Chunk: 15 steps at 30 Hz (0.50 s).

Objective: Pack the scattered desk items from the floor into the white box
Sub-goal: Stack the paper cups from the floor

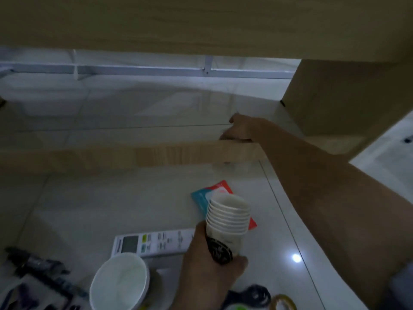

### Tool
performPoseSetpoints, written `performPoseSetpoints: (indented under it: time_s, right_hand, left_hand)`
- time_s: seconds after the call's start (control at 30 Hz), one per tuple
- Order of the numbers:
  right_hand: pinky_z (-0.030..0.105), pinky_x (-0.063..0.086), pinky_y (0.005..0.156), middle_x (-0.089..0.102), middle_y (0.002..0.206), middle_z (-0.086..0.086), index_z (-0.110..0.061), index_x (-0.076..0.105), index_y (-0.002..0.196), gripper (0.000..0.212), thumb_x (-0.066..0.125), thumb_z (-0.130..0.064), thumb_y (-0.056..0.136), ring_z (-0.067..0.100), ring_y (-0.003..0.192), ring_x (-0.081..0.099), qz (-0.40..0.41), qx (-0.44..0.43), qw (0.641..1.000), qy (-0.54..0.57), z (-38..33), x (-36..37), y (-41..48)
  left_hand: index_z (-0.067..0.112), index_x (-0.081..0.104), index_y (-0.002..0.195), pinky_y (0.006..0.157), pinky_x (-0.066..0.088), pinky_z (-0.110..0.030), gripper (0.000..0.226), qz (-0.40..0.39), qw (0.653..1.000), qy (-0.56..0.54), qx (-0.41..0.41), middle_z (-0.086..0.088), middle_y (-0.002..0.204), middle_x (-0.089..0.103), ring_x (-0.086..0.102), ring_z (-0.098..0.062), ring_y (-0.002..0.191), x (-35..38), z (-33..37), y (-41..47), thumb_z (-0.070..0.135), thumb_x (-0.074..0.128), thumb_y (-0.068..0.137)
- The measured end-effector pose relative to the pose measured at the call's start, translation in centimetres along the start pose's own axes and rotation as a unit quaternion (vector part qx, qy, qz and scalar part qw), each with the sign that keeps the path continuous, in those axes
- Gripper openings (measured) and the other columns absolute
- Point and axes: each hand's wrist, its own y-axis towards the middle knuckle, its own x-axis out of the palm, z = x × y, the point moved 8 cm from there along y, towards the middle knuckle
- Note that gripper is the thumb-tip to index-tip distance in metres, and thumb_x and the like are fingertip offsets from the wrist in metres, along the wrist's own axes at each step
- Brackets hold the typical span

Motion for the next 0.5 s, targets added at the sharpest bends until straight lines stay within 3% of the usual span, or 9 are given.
performPoseSetpoints:
  time_s: [0.07,0.1,0.17,0.23,0.27,0.3,0.37,0.43,0.5]
  right_hand:
    - [0.042,0.050,0.095,0.055,0.131,0.012,-0.005,0.049,0.135,0.068,0.072,-0.045,0.084,0.032,0.113,0.058,-0.012,0.011,0.999,-0.048,0.2,0.5,2.3]
    - [0.044,0.049,0.098,0.052,0.136,0.014,-0.004,0.043,0.140,0.076,0.071,-0.046,0.083,0.035,0.119,0.056,-0.014,0.011,0.998,-0.060,0.2,0.8,3.3]
    - [0.048,0.044,0.104,0.044,0.148,0.018,-0.006,0.025,0.151,0.092,0.069,-0.048,0.082,0.038,0.129,0.049,-0.024,0.007,0.996,-0.086,0.3,2.0,5.0]
    - [0.046,0.043,0.102,0.048,0.143,0.019,-0.008,0.033,0.147,0.069,0.060,-0.042,0.093,0.037,0.127,0.051,-0.005,-0.015,0.992,-0.129,0.4,2.9,6.4]
    - [0.045,0.044,0.099,0.053,0.137,0.019,-0.008,0.041,0.140,0.057,0.059,-0.039,0.096,0.037,0.122,0.054,0.013,-0.026,0.990,-0.136,0.4,3.1,7.3]
    - [0.046,0.045,0.098,0.057,0.130,0.018,-0.007,0.046,0.132,0.050,0.060,-0.037,0.095,0.036,0.115,0.058,0.025,-0.036,0.991,-0.130,0.2,3.1,8.0]
    - [0.045,0.049,0.093,0.062,0.119,0.017,-0.006,0.056,0.111,0.038,0.062,-0.040,0.093,0.034,0.099,0.061,0.052,-0.064,0.991,-0.101,-0.7,2.6,8.5]
    - [0.037,0.049,0.081,0.065,0.113,0.016,-0.008,0.057,0.097,0.029,0.056,-0.037,0.096,0.030,0.088,0.058,0.124,-0.088,0.987,-0.060,-1.2,0.4,7.6]
    - [0.031,0.043,0.070,0.065,0.104,0.010,-0.009,0.057,0.104,0.018,0.050,-0.026,0.100,0.029,0.088,0.062,0.254,-0.112,0.961,0.000,-1.2,-3.3,4.2]
  left_hand:
    - [0.050,0.037,0.106,0.077,0.035,0.006,0.074,-0.033,0.999,0.030,-0.023,0.036,0.100,0.052,0.052,0.027,0.084,0.9,-1.1,1.1,0.048,0.083,0.049]
    - [0.053,0.031,0.111,0.087,0.030,0.005,0.083,-0.082,0.995,0.053,-0.018,0.041,0.103,0.044,0.046,0.030,0.089,1.0,-2.9,1.2,0.057,0.077,0.042]
    - [0.053,0.031,0.129,0.109,0.032,-0.027,0.119,0.017,0.996,0.082,-0.020,0.024,0.106,0.061,0.056,0.010,0.102,0.5,-19.9,6.8,0.055,0.087,0.024]
    - [0.048,0.031,0.140,0.111,0.034,-0.048,0.146,0.097,0.986,0.137,0.006,-0.013,0.095,0.072,0.068,-0.012,0.104,-0.5,-28.8,11.5,0.042,0.099,0.010]
    - [0.047,0.034,0.138,0.110,0.036,-0.046,0.138,0.108,0.988,0.110,-0.020,-0.010,0.098,0.072,0.068,-0.011,0.104,-1.5,-27.2,11.0,0.036,0.100,0.017]
    - [0.047,0.038,0.130,0.105,0.040,-0.035,0.115,0.056,0.993,0.098,-0.034,0.008,0.105,0.069,0.064,-0.001,0.103,-1.0,-21.8,8.8,0.030,0.099,0.034]
    - [0.052,0.030,0.116,0.089,0.032,0.000,0.081,-0.027,0.996,0.087,-0.020,0.045,0.107,0.037,0.040,0.025,0.096,-0.7,-6.7,4.5,0.036,0.088,0.063]
    - [0.051,0.018,0.122,0.068,0.021,0.014,0.093,-0.046,0.990,0.133,-0.017,0.047,0.099,0.021,0.030,0.029,0.085,-0.5,0.0,2.0,0.052,0.084,0.057]
    - [0.049,0.019,0.121,0.061,0.019,0.014,0.093,-0.033,0.991,0.129,-0.009,0.046,0.096,0.023,0.033,0.030,0.077,0.0,-1.9,3.4,0.050,0.085,0.056]
